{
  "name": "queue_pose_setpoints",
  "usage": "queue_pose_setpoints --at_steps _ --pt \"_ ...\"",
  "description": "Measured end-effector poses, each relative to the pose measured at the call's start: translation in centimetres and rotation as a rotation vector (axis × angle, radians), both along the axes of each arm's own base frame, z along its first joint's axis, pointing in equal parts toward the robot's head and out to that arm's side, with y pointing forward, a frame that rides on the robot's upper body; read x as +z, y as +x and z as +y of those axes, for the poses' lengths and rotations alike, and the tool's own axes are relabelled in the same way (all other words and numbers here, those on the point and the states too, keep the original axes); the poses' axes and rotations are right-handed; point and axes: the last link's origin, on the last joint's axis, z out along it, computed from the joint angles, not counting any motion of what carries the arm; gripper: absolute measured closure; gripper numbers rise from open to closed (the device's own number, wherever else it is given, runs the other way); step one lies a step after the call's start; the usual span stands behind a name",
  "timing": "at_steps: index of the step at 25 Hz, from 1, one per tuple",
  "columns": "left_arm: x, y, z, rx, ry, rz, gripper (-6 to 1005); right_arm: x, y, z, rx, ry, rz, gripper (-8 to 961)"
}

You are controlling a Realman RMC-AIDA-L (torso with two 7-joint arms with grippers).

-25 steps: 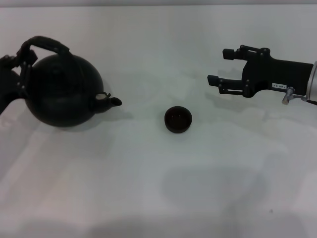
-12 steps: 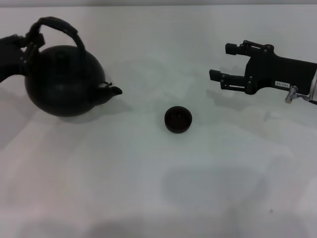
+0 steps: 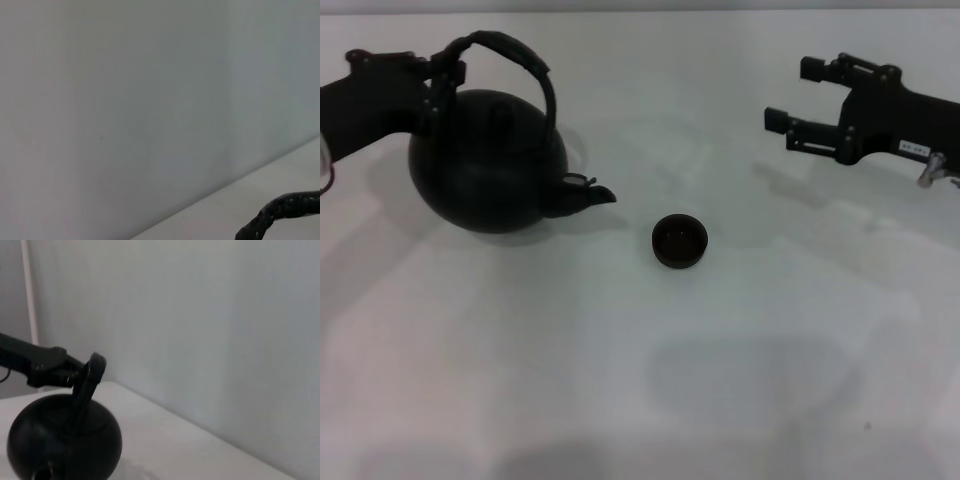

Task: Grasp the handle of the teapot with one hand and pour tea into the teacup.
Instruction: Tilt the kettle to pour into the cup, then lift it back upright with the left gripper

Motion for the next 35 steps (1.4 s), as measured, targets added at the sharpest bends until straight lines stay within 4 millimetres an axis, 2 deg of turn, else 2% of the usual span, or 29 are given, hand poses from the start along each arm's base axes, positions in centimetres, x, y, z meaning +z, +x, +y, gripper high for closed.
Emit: queue_pose_setpoints --at_steps 3,12,20,35 --pt "-0.4 1.4 0.1 -0.011 -0.022 0.037 892 0.8 0.2 -0.1 -0.004 0.025 0.029 121" --pt "-1.2 3.8 0.3 0.008 -0.075 0.177 893 2.8 0.9 -0.5 -0.024 0.086 0.094 122" --pt "-1.8 5.9 1.1 0.024 -0.123 0.320 893 3.1 1.2 -0.7 -0.029 0.104 0.098 123" --pt "-2.3 8.9 2.3 0.035 -0.109 0.436 892 3.1 1.3 -0.6 -0.030 0.104 0.099 124"
